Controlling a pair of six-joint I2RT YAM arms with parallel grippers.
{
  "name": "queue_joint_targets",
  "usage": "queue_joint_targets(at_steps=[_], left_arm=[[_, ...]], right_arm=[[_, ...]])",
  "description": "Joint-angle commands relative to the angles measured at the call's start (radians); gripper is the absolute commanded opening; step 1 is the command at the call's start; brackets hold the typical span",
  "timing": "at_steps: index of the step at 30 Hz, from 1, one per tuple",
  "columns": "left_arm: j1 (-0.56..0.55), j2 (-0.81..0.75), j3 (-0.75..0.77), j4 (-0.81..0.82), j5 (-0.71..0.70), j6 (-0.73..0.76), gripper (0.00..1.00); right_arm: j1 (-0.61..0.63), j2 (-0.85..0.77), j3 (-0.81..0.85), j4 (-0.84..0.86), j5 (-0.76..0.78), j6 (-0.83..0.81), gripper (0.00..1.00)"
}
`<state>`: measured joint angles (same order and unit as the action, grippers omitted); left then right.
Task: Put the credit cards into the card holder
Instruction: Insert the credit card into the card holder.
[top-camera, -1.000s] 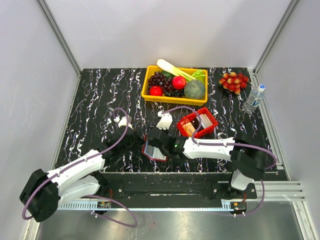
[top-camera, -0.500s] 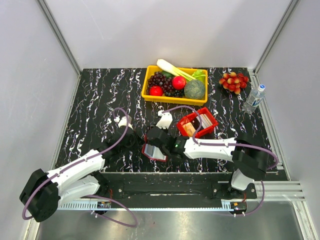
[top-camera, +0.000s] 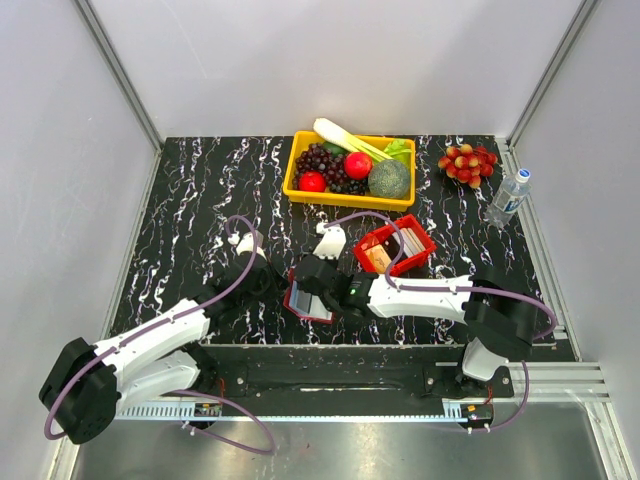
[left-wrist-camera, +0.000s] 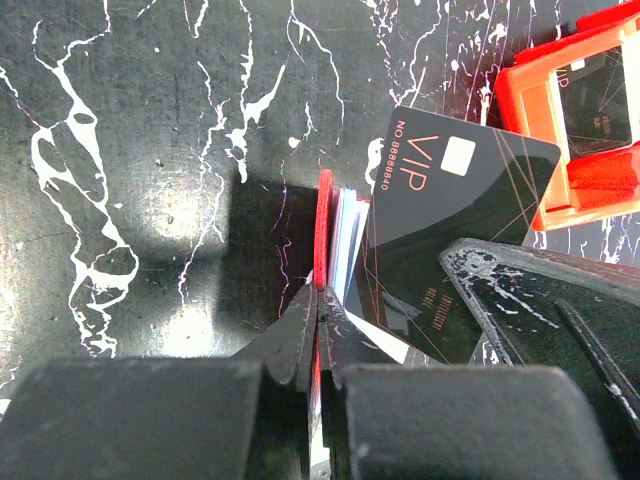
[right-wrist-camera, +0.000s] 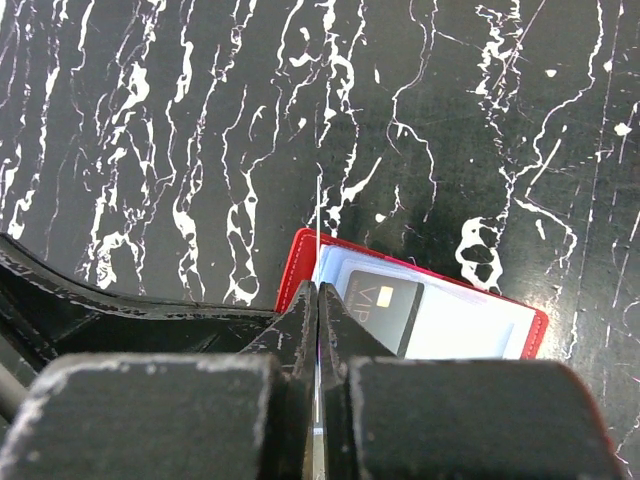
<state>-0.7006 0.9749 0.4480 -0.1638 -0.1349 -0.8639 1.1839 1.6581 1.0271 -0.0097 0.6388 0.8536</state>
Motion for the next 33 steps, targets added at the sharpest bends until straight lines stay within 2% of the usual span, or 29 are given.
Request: queue_joint_targets(at_steps=[1,21,33], left_arm=[[0.001,-0.024,0.003,0.033,-0.009,-0.003,0.00],[0.001,-0.004,0.004,0.000,-0.057,0.008,0.00],[0.001,0.002,0.000,0.003,-0.057,0.012,0.00]], right_arm=[[0.010,-0.017,0.014,-0.019,0.053,0.009,0.00],[0.010,-0.116,-0.042,-0.133,0.094,0.009,0.00],[0.006,-0.112,-0.058,-0.179,0.059,0.047,0.00]])
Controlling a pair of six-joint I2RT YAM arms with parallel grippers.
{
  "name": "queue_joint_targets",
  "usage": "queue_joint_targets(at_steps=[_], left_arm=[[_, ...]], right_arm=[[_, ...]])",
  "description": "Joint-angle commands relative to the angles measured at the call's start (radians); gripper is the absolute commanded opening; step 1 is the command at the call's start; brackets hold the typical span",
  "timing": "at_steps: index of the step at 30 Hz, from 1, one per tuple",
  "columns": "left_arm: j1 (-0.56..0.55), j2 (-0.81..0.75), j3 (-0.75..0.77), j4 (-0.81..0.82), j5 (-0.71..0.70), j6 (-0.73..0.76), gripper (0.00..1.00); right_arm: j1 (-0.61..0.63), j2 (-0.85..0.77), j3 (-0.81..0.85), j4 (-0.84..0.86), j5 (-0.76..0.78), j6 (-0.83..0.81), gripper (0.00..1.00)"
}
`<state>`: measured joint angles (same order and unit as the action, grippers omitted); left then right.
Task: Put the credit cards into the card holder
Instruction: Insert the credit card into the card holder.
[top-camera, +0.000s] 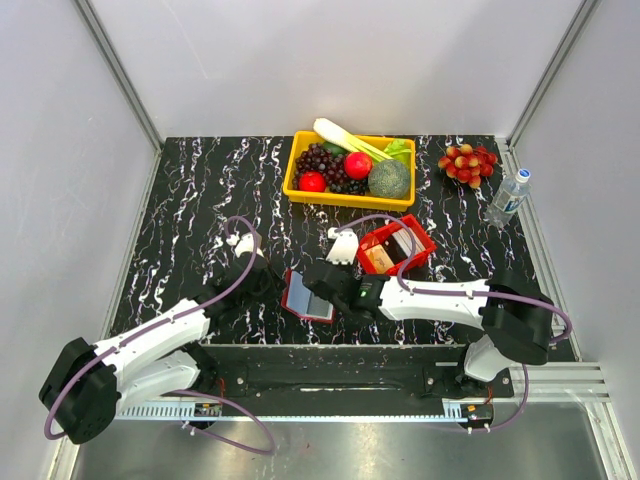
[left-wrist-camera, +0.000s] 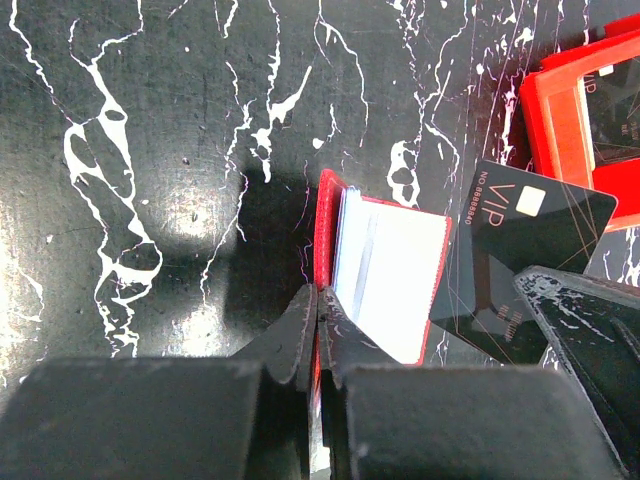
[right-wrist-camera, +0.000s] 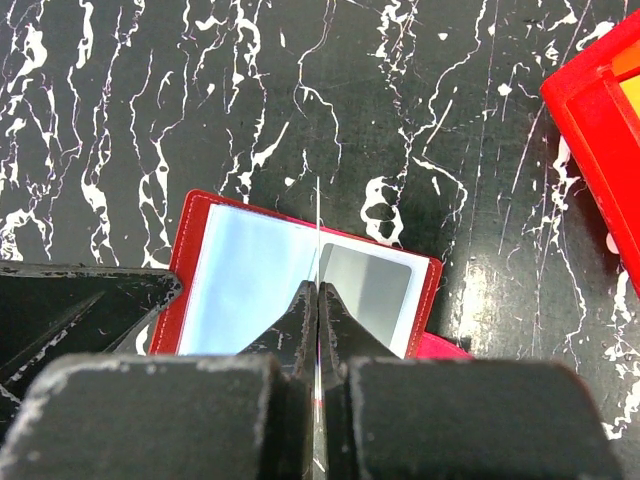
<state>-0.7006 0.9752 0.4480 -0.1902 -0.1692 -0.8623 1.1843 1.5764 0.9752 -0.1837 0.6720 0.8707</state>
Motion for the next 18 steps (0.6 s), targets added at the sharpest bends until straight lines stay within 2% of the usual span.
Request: queue_joint_targets(at_steps=[1,4,6,12,18], left_arm=[[0.001,0.008,-0.002,0.029,-0.024,0.011,0.00],[0.001,0.022,-0.015,0.037,-0.026,0.009,0.00],[0.001,0.036,-0.025,0.041,-0.032,0.008,0.00],[0.001,0.060,-0.046,0.060,-0.033,-0.001,0.00],[0.003,0.079,-0.045,0.070,-0.024,-0.009,0.00]], right_arm=[[0.002,-0.032,-0.012,0.006,0.011,0.028,0.00],[-0.034,-0.050,-0.058,0.084,-0.106,0.022,0.00],[-0.072,-0.070,-0.113,0.215,-0.211,0.010,0.00],[-0.182,-0.098,-0.219,0.388,-0.489,-0.009,0.00],[-0.190,-0.055,-0.254,0.452,-0.597,0.022,0.00]])
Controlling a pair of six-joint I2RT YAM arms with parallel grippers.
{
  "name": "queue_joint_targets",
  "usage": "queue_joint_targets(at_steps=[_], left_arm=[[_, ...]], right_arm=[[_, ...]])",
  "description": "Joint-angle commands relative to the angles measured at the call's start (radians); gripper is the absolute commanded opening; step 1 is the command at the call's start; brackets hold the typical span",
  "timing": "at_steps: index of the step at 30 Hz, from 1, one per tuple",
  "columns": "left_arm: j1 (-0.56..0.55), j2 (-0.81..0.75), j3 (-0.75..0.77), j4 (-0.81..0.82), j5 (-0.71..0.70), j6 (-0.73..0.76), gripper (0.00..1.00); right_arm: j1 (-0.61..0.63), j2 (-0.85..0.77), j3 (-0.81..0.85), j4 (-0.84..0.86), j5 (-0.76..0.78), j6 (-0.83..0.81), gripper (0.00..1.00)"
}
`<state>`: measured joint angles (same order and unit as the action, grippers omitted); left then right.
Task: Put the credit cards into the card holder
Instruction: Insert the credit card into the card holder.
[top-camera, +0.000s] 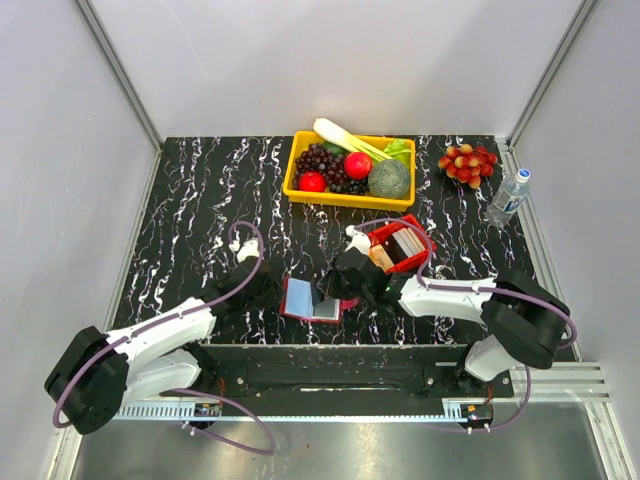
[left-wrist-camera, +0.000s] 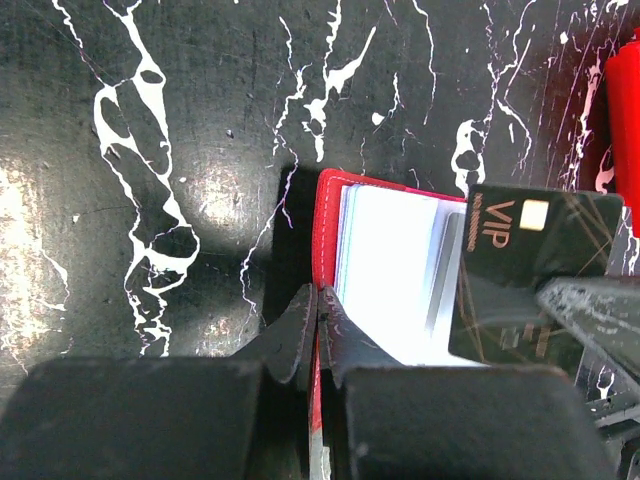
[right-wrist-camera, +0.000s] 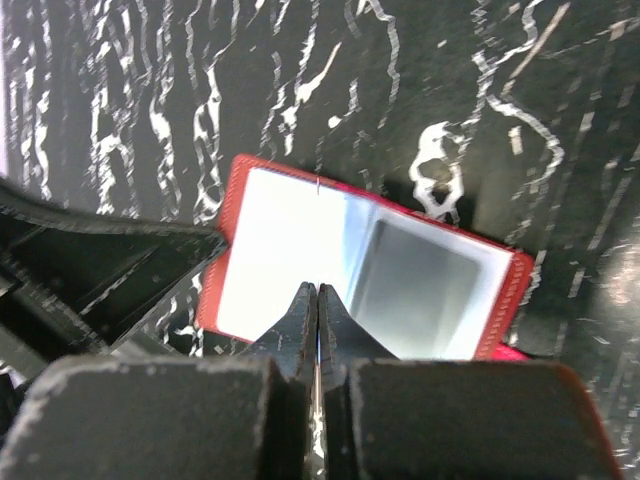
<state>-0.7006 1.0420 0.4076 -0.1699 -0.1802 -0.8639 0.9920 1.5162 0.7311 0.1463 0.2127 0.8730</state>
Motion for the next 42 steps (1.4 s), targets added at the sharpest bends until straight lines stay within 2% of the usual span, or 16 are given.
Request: queue_joint_targets(at_steps=[1,18,42], left_arm=[[0.001,0.013,-0.004,0.053,-0.012,-0.009,0.00],[0.001,0.066,-0.041,0.090,-0.013,-0.038,0.00],[0.001,0.090,-0.050,0.106,-0.015,-0.050,0.00]], right_arm=[[0.000,0.018,-0.019,0.139,-0.151,0.032,0.00],[-0.073,0.010,-0.194,0.335,-0.173,0.136,0.00],[-0.122,0.139,-0.245,0.487,-0.305,0.251,0.00]])
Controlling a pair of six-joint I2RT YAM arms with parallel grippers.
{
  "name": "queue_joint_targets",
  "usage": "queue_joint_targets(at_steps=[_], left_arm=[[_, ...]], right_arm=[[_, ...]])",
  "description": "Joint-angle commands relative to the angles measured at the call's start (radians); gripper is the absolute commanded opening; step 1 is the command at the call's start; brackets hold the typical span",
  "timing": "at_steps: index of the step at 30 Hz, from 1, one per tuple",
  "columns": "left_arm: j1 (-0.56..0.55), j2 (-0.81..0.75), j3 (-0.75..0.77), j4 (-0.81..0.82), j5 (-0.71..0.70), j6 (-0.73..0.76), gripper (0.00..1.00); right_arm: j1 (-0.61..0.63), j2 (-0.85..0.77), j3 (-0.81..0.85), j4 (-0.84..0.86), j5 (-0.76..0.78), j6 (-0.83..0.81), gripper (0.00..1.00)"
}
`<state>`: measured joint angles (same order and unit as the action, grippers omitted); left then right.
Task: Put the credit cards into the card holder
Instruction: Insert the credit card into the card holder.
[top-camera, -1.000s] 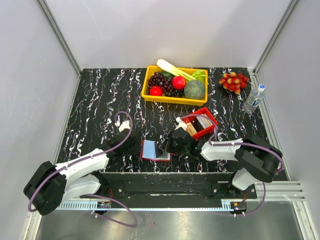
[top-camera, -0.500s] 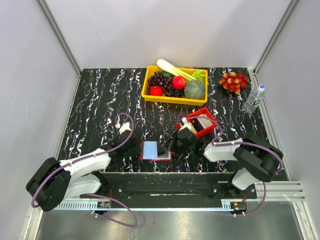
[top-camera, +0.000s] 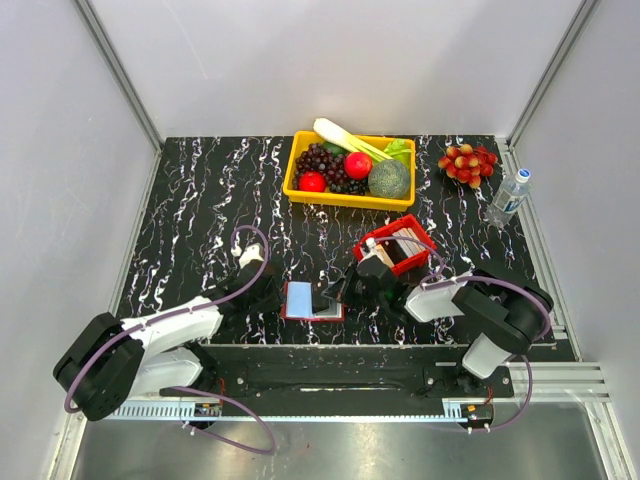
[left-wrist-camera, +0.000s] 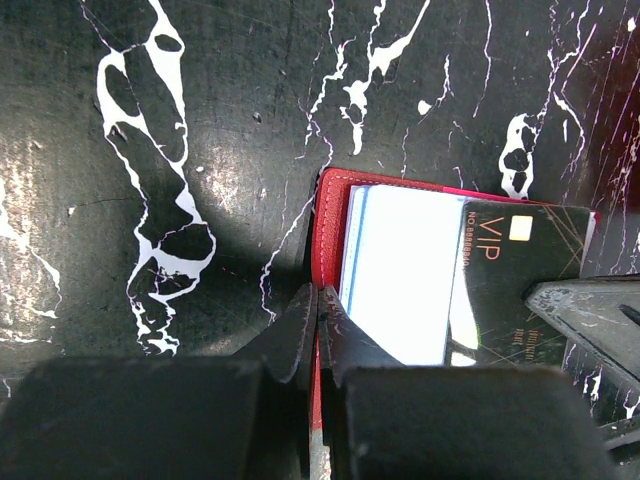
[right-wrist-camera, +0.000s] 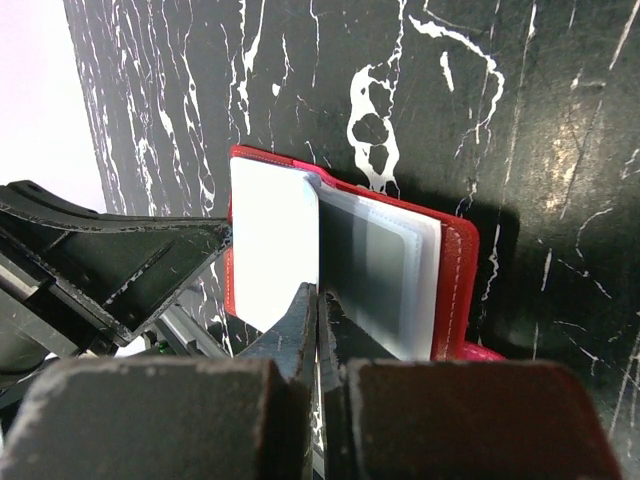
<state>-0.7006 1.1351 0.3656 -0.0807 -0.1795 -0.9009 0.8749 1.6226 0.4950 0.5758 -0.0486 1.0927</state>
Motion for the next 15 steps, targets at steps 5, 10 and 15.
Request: queue_joint_targets(at_steps=[5,10,15], left_arm=[[0.001,-0.006,-0.019,0.036,-0.005,-0.026,0.00],[0.001,-0.006,-0.022,0.044,0.002,-0.024,0.00],[0.003,-0.023,-0.019,0.024,-0.006,-0.024,0.00]], right_arm=[[-0.005,0.072,-0.018,0.091,-0.077,0.067,0.00],[-0.005,0.088,-0.016,0.108,-0.077,0.070,0.00],[0.002,0.016,-0.016,0.021,-0.045,0.079,0.00]])
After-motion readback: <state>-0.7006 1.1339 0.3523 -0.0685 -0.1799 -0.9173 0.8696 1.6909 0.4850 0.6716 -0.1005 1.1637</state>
